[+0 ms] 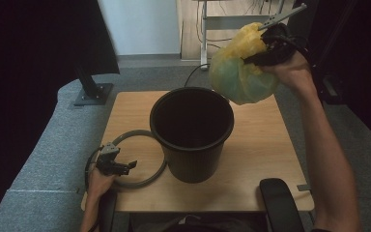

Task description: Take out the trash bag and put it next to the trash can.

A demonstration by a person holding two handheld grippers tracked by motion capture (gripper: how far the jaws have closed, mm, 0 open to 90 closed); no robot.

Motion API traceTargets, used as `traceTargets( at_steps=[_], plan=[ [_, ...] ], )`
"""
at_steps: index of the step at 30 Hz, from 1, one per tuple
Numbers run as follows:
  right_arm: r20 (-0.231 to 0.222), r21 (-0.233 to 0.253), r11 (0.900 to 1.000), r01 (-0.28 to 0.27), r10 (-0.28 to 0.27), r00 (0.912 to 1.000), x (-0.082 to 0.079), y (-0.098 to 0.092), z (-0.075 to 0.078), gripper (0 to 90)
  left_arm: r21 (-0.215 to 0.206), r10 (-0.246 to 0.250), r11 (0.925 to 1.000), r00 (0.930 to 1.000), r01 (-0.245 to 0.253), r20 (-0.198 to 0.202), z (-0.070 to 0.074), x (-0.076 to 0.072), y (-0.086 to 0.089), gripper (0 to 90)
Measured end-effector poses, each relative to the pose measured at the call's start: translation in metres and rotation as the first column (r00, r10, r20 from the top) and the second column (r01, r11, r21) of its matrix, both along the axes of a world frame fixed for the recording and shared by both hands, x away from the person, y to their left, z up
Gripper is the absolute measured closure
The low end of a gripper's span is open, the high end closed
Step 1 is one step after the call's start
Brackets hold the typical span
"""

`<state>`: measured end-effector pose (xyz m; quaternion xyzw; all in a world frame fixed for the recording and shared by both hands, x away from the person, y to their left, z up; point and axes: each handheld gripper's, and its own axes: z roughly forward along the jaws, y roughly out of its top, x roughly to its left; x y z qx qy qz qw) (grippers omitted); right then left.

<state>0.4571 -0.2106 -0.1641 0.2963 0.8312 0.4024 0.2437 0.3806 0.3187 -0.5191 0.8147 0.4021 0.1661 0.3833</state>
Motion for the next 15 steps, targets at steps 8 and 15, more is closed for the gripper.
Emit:
traceTargets(
  at_steps=[8,15],
  plan=[
    [-0.007,0.011,0.997,0.077,-0.077,0.997,0.005,-0.021,-0.023,71.7,-0.001,0.011,0.9999,0.9998,-0.012,-0.018,-0.006,0.002,0.003,0.0],
    [-0.033,0.006,0.994,0.107,-0.107,0.9937,0.01,-0.032,-0.061,71.7,0.051,-0.018,0.9985,0.9991,0.02,-0.037,-0.01,0.003,-0.002,0.0]
  ],
)
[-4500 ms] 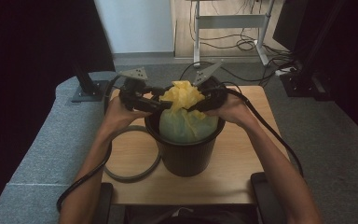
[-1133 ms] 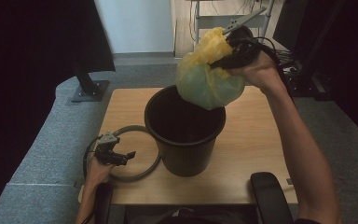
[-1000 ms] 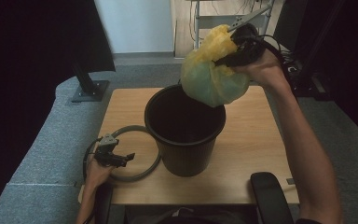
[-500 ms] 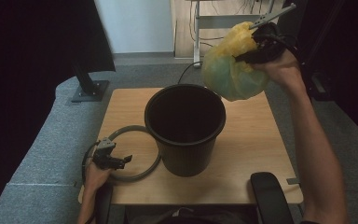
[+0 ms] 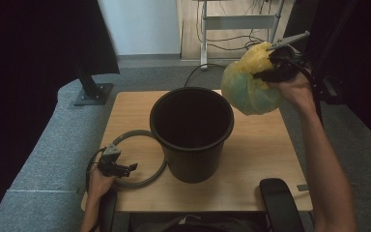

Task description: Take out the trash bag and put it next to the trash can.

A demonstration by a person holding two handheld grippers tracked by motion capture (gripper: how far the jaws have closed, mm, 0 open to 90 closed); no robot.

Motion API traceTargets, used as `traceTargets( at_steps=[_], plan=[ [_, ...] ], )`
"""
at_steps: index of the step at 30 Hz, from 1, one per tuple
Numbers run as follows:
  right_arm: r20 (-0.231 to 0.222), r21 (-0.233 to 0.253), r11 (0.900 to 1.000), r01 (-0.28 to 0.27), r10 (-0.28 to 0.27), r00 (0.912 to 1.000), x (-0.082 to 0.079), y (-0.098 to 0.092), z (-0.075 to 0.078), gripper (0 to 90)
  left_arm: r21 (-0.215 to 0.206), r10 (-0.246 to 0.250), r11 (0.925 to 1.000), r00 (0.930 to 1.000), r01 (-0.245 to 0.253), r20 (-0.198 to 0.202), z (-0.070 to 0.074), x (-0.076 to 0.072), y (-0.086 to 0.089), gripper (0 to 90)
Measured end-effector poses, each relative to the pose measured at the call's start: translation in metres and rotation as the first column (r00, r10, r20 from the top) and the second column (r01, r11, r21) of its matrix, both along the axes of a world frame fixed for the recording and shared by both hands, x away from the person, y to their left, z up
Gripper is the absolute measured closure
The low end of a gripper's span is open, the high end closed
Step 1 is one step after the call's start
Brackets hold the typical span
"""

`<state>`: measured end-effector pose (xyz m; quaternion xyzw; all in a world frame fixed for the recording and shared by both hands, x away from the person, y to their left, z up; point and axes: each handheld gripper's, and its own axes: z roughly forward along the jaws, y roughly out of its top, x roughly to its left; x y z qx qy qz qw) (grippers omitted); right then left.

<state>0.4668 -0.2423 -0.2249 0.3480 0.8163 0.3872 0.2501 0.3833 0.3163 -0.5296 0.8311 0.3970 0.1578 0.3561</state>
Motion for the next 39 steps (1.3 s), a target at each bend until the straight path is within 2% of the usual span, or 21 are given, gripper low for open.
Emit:
traceTargets(
  at_steps=[10,20,32,39],
  plan=[
    [-0.042,0.017,0.999,0.033,-0.033,0.9986,0.008,-0.009,-0.053,71.1,0.016,-0.014,0.9998,0.9996,0.015,-0.026,-0.004,0.001,-0.002,0.0],
    [-0.082,-0.004,0.997,0.073,-0.073,0.994,0.014,-0.008,-0.11,71.0,0.019,-0.024,0.9995,0.9989,0.025,-0.039,-0.006,0.002,-0.002,0.0],
    [-0.124,-0.034,0.993,0.117,-0.12,0.985,0.018,-0.006,-0.176,69.4,0.029,-0.002,0.9996,0.9974,0.004,-0.072,-0.009,0.005,-0.001,0.0],
    [-0.169,-0.002,0.992,0.124,-0.122,0.9781,0.017,-0.005,-0.209,67.2,0.023,-0.006,0.9997,0.9971,0.008,-0.076,-0.01,0.005,-0.001,0.0]
  ],
)
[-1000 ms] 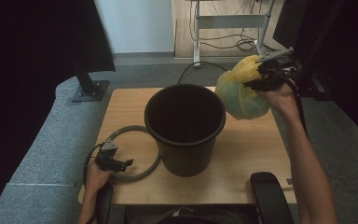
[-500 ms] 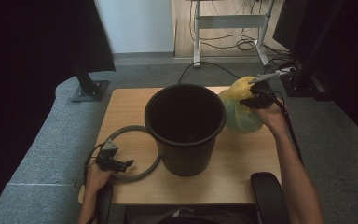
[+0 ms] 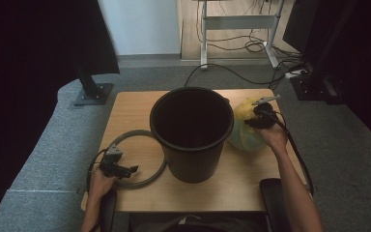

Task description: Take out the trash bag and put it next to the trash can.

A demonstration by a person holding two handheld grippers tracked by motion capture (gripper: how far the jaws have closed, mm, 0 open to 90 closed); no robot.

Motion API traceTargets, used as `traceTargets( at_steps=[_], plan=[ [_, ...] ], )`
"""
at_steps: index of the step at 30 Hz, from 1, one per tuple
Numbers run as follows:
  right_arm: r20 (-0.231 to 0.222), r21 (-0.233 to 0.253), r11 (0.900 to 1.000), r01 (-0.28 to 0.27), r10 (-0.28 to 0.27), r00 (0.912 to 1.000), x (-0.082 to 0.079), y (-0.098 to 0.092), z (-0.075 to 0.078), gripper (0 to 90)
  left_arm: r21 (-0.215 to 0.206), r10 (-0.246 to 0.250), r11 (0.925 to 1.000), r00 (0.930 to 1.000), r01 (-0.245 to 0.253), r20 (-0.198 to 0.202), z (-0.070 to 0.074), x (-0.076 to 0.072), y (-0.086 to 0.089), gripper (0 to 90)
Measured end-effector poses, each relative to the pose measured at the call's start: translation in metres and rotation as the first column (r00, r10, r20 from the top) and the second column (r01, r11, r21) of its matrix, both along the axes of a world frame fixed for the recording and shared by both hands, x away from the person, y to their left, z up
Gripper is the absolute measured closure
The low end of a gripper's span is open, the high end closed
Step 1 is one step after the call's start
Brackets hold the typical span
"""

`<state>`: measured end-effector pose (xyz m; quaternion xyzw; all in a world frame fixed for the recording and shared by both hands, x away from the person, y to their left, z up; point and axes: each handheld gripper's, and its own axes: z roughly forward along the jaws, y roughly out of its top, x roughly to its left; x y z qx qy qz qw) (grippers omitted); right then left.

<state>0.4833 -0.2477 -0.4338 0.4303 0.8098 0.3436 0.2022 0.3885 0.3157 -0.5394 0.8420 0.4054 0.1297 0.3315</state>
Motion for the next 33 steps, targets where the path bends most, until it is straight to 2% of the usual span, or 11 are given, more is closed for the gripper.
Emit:
traceTargets(
  at_steps=[9,13,15,17,23,28,30,33],
  plan=[
    [-0.062,0.048,0.999,-0.008,0.011,0.998,-0.008,0.008,-0.038,63.0,0.016,-0.005,0.9999,0.9999,0.006,-0.009,-0.001,0.0,-0.002,0.0],
    [-0.077,0.043,0.999,-0.009,0.012,0.997,-0.008,0.015,-0.053,62.2,0.031,-0.008,0.9995,0.9999,0.008,-0.011,-0.002,0.0,-0.003,0.0],
    [-0.076,-0.006,1.0,0.002,-0.002,0.9971,-0.007,0.02,-0.059,61.7,0.029,-0.008,0.9995,0.9999,0.009,-0.011,-0.002,0.0,-0.003,0.0],
    [-0.08,-0.007,1.0,0.004,-0.004,0.9968,-0.003,0.023,-0.065,61.5,0.028,-0.009,0.9996,0.9998,0.009,-0.016,-0.002,0.001,-0.003,0.0],
    [-0.078,-0.039,0.997,0.06,-0.063,0.995,0.017,0.027,-0.079,59.4,0.035,-0.011,0.9993,0.9997,0.012,-0.021,-0.003,0.001,-0.003,0.0],
    [-0.085,-0.031,0.995,0.093,-0.096,0.9918,0.036,0.031,-0.087,57.8,0.036,-0.006,0.9993,0.9996,0.007,-0.027,-0.003,0.001,-0.003,0.0],
    [-0.081,-0.045,0.994,0.103,-0.107,0.991,0.043,0.034,-0.089,54.4,0.034,-0.001,0.9994,0.9995,0.002,-0.032,-0.003,0.002,-0.003,0.0],
    [-0.08,-0.049,0.99,0.129,-0.133,0.9879,0.053,0.035,-0.094,43.9,0.033,0.002,0.9995,0.9994,-0.001,-0.034,-0.003,0.002,-0.002,0.0]
  ],
)
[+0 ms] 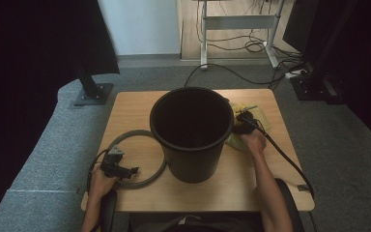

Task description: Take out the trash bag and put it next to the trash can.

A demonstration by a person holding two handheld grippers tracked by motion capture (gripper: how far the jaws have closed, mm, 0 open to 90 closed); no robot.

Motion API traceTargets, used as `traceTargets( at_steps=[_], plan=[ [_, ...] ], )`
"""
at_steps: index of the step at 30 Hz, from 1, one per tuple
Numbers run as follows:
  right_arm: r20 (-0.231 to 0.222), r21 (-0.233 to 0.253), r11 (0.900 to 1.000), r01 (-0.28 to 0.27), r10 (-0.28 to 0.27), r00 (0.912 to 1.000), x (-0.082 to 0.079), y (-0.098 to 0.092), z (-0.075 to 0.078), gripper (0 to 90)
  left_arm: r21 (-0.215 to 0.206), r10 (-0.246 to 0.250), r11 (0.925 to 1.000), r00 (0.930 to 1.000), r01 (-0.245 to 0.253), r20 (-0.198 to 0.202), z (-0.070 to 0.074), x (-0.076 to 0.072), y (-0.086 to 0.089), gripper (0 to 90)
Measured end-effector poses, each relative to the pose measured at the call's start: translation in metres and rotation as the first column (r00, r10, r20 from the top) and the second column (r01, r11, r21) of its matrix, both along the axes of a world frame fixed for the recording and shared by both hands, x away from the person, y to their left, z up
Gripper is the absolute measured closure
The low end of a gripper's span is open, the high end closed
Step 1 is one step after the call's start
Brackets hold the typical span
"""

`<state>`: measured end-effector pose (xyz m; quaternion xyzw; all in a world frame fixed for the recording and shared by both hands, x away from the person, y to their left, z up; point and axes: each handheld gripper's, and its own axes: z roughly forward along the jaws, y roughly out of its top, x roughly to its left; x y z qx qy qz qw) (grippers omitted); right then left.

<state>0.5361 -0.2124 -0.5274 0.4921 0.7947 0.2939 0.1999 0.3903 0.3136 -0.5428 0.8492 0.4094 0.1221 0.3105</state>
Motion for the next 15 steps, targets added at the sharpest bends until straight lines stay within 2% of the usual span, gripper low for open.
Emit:
traceTargets(
  at_steps=[2,4,5,7,13,15],
  plan=[
    [-0.002,0.003,1.0,0.012,-0.012,0.9999,0.005,0.001,-0.003,35.2,-0.002,0.002,1.0,1.0,-0.002,-0.001,0.0,0.0,0.0,0.0],
    [-0.001,-0.004,1.0,0.022,-0.022,0.9998,0.009,0.001,-0.005,21.8,-0.003,0.003,1.0,1.0,-0.003,-0.001,0.0,0.0,0.001,0.0],
    [-0.002,-0.009,0.999,0.042,-0.042,0.9991,0.01,0.0,-0.005,17.5,-0.002,0.002,1.0,1.0,-0.002,-0.001,0.0,0.0,0.001,0.0],
    [-0.009,0.009,0.999,0.047,-0.047,0.9989,0.01,-0.003,-0.002,14.0,-0.002,0.001,1.0,1.0,-0.001,-0.001,0.0,0.0,0.0,0.0],
    [0.005,0.08,0.997,0.013,-0.014,0.9999,0.003,-0.009,0.021,2.3,-0.003,0.0,1.0,1.0,0.0,-0.001,0.0,0.0,0.0,0.0],
    [0.009,0.071,0.998,0.0,0.0,1.0,-0.001,-0.01,0.028,0.5,0.0,-0.001,1.0,1.0,0.001,0.0,0.0,0.0,0.0,0.0]
  ],
)
